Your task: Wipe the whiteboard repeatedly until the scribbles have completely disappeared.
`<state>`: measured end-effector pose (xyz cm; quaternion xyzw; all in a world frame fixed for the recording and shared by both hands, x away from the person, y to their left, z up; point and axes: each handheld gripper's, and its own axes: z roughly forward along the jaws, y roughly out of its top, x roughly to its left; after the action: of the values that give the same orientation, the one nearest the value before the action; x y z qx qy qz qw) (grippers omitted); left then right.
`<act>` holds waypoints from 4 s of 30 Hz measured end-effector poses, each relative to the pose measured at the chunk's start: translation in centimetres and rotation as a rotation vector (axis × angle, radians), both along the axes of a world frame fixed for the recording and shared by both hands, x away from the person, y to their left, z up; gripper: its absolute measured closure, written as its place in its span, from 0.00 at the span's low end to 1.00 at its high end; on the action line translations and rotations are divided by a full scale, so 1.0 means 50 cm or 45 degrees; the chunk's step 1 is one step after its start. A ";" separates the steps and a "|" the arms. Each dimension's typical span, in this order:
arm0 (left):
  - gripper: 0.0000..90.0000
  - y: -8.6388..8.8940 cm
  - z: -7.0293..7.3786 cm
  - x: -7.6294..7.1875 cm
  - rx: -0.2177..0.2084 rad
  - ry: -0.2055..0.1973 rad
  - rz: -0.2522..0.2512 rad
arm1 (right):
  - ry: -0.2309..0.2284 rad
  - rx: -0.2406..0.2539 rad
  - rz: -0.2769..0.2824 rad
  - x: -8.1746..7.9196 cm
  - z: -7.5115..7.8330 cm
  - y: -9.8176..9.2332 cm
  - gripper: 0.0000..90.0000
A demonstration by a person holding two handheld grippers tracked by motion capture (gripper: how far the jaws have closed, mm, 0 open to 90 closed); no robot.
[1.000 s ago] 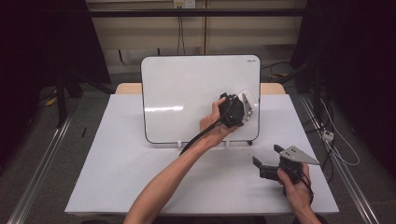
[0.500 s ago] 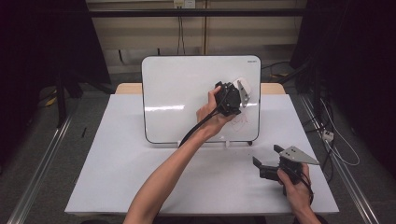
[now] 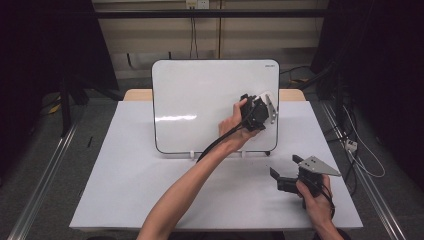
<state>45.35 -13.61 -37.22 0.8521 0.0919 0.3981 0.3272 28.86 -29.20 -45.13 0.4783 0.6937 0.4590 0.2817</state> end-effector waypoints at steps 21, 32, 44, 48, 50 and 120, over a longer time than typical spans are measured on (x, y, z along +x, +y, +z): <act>0.34 0.025 -0.056 -0.051 0.093 0.028 -0.114 | -0.004 0.002 -0.005 -0.005 0.001 -0.003 0.06; 0.34 0.052 -0.004 -0.004 0.003 0.035 -0.019 | -0.008 -0.007 -0.002 -0.003 0.000 -0.004 0.06; 0.35 0.044 -0.036 -0.034 0.076 0.000 -0.055 | -0.004 -0.009 0.000 -0.002 0.000 -0.001 0.06; 0.34 0.040 -0.060 -0.056 0.106 -0.008 -0.084 | -0.002 -0.007 -0.001 -0.003 0.001 0.000 0.06; 0.34 0.036 -0.071 -0.067 0.125 -0.008 -0.096 | -0.003 -0.009 -0.002 -0.002 0.000 0.000 0.06; 0.34 0.142 -0.064 -0.060 0.108 0.040 0.053 | -0.007 -0.015 -0.001 -0.002 0.001 0.003 0.06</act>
<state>42.33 -6.49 -40.40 0.8692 0.0978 0.3950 0.2809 28.75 -29.05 -45.08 0.4757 0.6953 0.4561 0.2867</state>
